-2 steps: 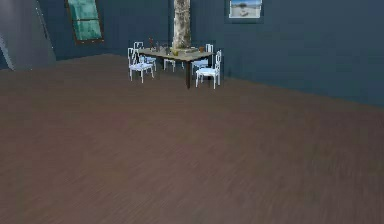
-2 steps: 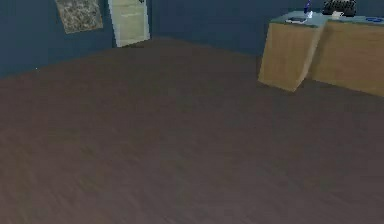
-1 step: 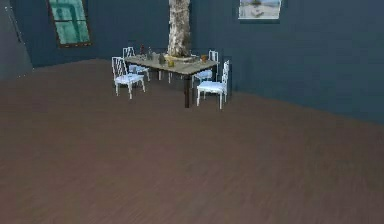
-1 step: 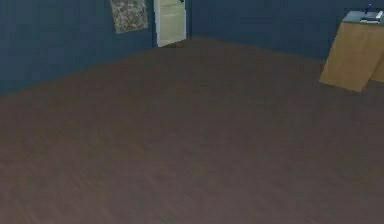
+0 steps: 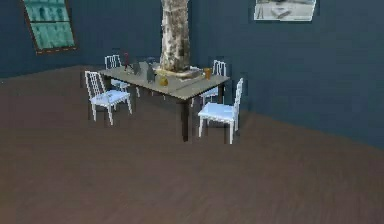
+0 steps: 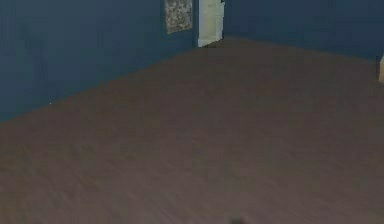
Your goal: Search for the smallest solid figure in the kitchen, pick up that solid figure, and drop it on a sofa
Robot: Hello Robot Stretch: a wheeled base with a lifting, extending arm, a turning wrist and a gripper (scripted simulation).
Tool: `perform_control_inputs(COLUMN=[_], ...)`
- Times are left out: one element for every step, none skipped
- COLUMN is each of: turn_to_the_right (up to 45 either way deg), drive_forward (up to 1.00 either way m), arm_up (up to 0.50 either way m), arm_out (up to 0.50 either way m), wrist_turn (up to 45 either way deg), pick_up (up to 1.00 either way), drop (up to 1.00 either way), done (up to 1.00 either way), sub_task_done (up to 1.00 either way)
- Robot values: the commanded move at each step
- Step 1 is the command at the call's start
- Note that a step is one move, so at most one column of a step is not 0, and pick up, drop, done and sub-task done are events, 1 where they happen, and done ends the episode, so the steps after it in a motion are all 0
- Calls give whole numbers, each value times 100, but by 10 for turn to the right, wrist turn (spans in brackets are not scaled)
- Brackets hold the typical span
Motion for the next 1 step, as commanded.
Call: perform_control_inputs(turn_to_the_right=[0], drive_forward=[100], arm_up=[0], arm_out=[0], wrist_turn=[0], pick_up=[0], drop=[0], done=[0], sub_task_done=[0])
